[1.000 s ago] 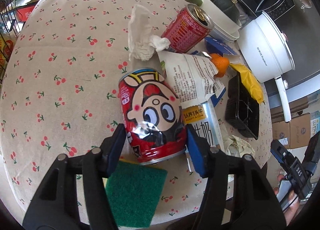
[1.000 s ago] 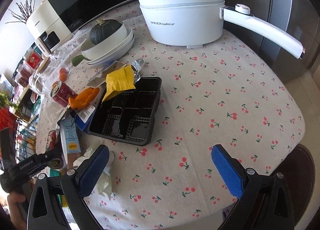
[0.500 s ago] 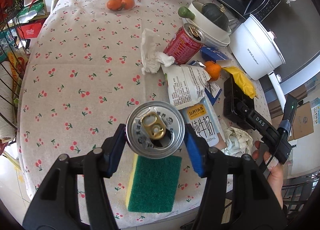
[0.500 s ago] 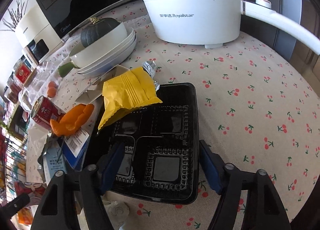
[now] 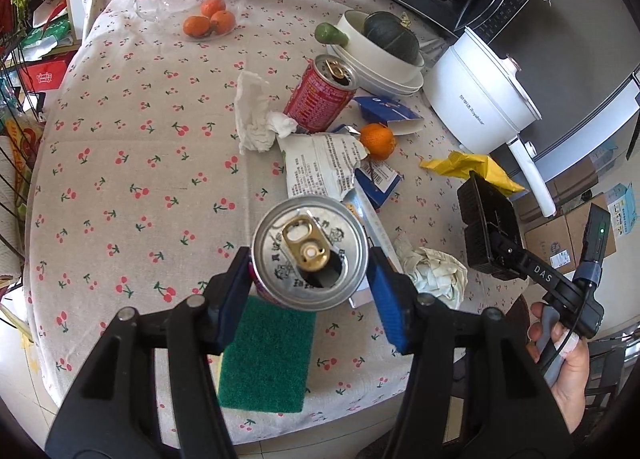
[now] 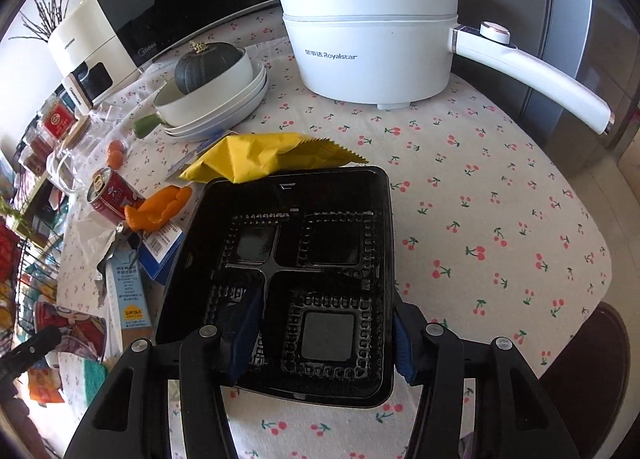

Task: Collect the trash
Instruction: 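Grasp the black plastic tray with the right gripper while the left gripper lifts the can, then carry the tray over the brown bin and open the right gripper while the left carries the can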

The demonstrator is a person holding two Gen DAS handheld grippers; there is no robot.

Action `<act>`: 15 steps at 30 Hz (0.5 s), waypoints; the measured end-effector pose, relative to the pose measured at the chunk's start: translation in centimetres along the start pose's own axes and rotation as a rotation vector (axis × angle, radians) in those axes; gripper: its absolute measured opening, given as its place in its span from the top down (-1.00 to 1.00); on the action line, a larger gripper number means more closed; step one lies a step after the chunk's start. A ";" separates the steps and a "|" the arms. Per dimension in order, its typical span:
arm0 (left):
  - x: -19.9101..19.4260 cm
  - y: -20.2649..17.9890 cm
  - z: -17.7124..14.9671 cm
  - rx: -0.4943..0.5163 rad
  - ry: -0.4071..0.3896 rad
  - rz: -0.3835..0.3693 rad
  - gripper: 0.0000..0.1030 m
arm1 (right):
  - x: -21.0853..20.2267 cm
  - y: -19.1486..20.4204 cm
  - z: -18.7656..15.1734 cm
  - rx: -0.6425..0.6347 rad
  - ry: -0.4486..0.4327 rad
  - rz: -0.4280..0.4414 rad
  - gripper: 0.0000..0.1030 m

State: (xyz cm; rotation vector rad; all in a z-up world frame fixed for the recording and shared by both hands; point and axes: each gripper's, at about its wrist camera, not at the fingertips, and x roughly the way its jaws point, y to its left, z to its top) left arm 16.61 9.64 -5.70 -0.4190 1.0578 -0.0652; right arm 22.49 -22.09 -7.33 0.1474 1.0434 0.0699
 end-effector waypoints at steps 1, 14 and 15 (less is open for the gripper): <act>-0.1 -0.3 -0.1 0.003 -0.003 -0.007 -0.15 | -0.7 -0.3 -0.2 -0.001 -0.003 0.011 -0.10; -0.2 -5.4 -1.9 0.098 -0.005 -0.084 -0.15 | -5.9 -4.9 -2.2 0.027 -0.016 0.034 -0.10; -0.2 -5.9 -2.1 0.109 -0.007 -0.088 -0.15 | -6.1 -5.2 -2.4 0.027 -0.015 0.029 -0.10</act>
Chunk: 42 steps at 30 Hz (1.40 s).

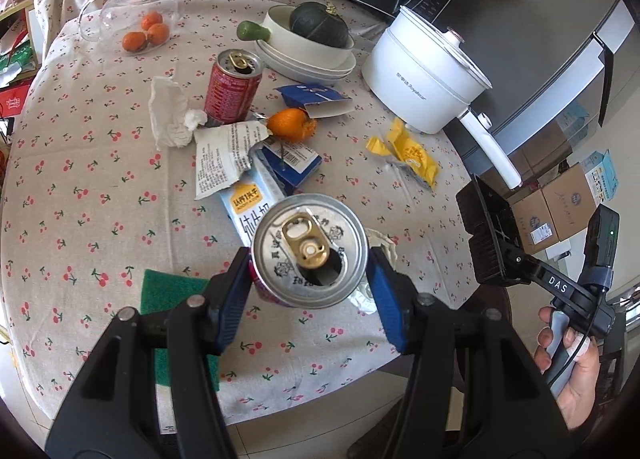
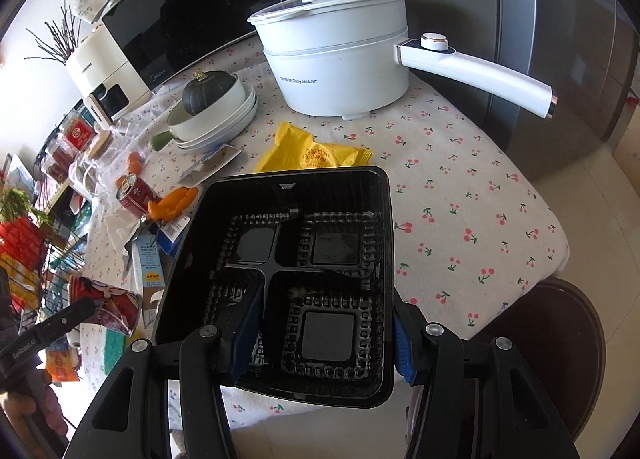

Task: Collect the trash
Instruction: 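Carry the tray over the brown bin and open the right gripper while the left carries the can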

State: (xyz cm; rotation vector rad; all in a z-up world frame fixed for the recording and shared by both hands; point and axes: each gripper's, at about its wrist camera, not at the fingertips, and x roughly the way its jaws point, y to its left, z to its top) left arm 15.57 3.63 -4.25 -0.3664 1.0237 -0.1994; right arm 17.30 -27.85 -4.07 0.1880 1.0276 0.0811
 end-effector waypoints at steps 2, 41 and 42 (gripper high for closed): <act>0.1 -1.2 -0.2 0.024 -0.005 -0.010 -0.15 | -0.6 -0.8 -0.3 0.001 0.001 -0.007 -0.10; 9.1 -22.5 -9.8 0.459 0.161 -0.227 -0.14 | -4.3 -21.1 -12.0 0.209 0.183 -0.171 -0.23; 9.3 -22.7 -9.9 0.465 0.164 -0.228 -0.14 | -4.4 -21.1 -12.1 0.214 0.180 -0.156 -0.42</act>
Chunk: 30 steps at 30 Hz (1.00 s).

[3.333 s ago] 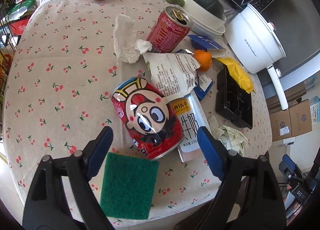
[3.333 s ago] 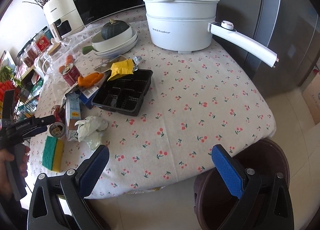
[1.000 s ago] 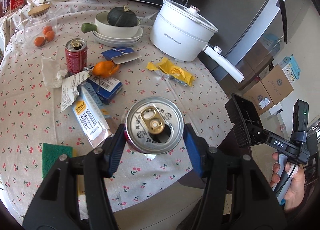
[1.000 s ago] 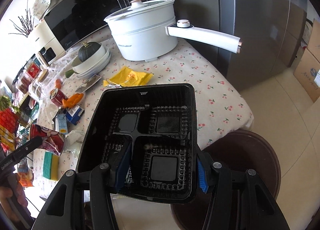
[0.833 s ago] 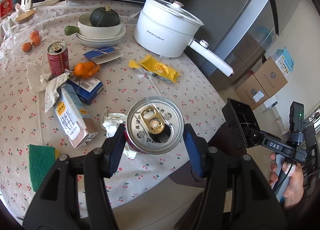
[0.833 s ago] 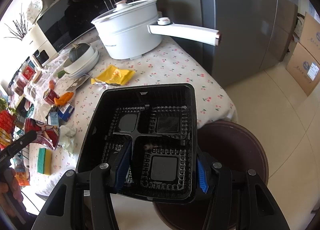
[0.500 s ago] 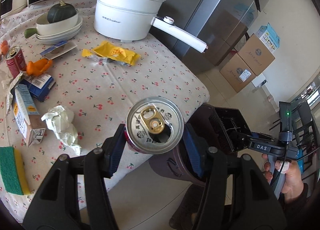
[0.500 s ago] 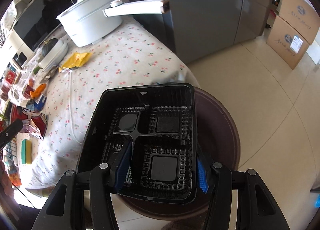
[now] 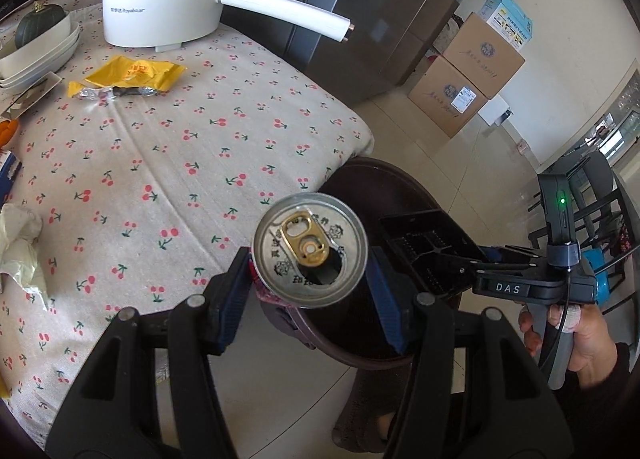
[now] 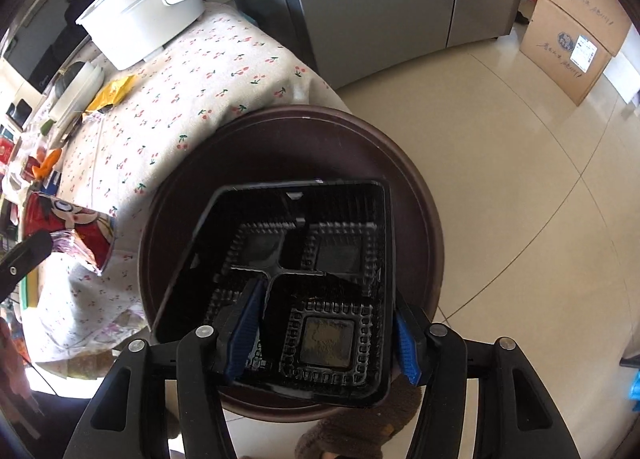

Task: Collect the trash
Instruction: 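Carry the tray over the brown bin and open the right gripper while the left carries the can, then open the left gripper over the brown bin to drop the red can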

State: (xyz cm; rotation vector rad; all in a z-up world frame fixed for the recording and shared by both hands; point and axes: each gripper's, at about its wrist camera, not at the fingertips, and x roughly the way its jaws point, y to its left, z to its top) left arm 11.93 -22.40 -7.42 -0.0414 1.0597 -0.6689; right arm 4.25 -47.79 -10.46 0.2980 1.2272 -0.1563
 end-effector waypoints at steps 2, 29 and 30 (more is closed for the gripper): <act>0.4 -0.3 -0.1 0.009 0.008 -0.004 -0.14 | -0.4 0.0 -0.1 -0.007 -0.012 0.004 -0.56; 1.6 -1.6 0.3 0.093 0.004 0.048 -0.69 | -3.5 -3.8 0.1 0.084 -0.065 -0.047 -0.61; 1.2 -1.3 0.2 0.095 -0.002 0.063 -0.70 | -3.6 -3.6 0.2 0.080 -0.070 -0.047 -0.61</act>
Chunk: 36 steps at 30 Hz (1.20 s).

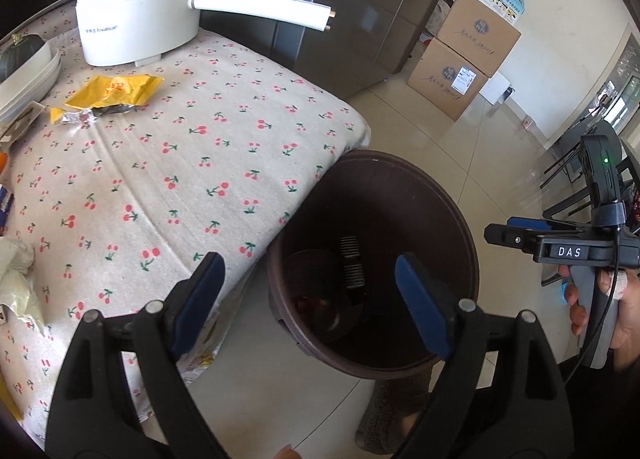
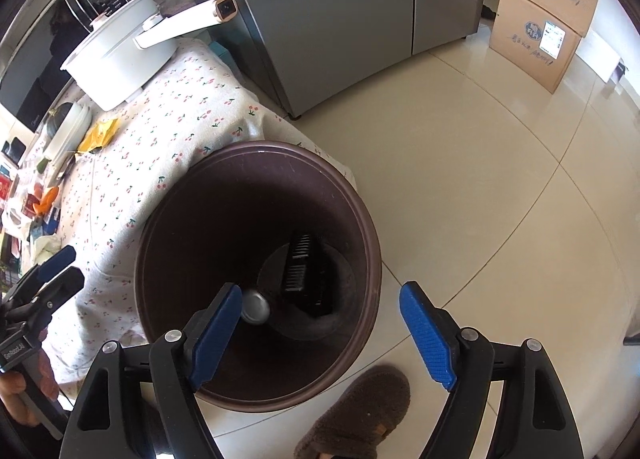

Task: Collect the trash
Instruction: 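Open the left gripper over the brown bin to drop the red can, then grasp the green sponge with the left gripper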

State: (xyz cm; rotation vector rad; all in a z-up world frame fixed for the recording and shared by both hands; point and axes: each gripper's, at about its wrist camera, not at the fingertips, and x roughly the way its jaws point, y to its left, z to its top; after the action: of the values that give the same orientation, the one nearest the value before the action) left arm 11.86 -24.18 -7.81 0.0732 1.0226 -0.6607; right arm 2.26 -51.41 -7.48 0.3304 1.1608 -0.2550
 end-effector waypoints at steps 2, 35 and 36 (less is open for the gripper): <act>-0.9 0.8 -0.1 -0.003 -0.010 0.035 -0.72 | -0.3 0.6 0.2 -0.012 -0.012 0.001 -0.61; -10.8 27.0 -10.4 -0.528 0.176 0.379 -0.87 | 1.9 26.1 1.0 -0.453 -0.010 0.064 -0.69; -10.6 27.5 -10.7 -0.543 0.194 0.376 -0.87 | 2.1 26.8 1.0 -0.461 -0.006 0.065 -0.69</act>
State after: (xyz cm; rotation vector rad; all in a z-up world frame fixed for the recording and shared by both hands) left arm 14.83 6.77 -11.62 -0.1456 1.3037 -0.0209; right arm 13.62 -27.08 -5.78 -0.0386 1.1641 0.0717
